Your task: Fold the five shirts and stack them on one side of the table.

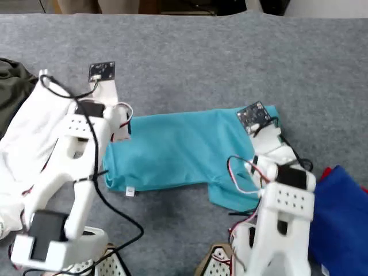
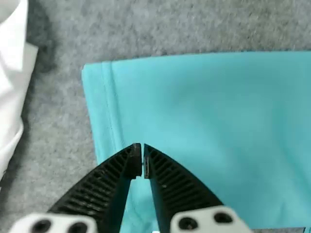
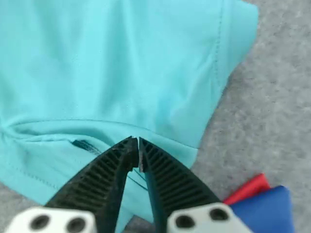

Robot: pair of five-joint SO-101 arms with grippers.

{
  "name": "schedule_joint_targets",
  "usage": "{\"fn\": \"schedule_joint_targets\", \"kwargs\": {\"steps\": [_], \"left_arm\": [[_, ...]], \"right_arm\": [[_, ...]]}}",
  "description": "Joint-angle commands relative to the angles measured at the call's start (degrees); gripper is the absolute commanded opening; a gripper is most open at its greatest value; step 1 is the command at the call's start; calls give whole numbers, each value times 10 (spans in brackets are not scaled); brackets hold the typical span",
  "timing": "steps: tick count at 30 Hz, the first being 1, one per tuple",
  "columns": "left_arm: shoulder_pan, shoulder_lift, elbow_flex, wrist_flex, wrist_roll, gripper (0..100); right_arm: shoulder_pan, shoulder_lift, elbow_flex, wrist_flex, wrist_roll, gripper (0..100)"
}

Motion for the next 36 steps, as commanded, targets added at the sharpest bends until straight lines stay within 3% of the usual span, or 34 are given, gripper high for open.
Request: {"fn": "schedule_joint_targets", "kwargs": {"steps": [1, 7, 15, 22, 36], "left_arm": [[5, 29, -55, -4, 4, 19], [5, 72, -66, 12, 4, 19], [1, 93, -65, 15, 1, 19], [0, 93, -65, 15, 1, 20], [0, 93, -65, 13, 1, 20]], "right_arm": [[-8, 58, -10, -36, -7, 12], [-10, 65, -1, -40, -16, 12], [-84, 103, 51, -119, -51, 12], [-91, 158, 32, -122, -54, 12], [-95, 16, 38, 14, -58, 12]]}}
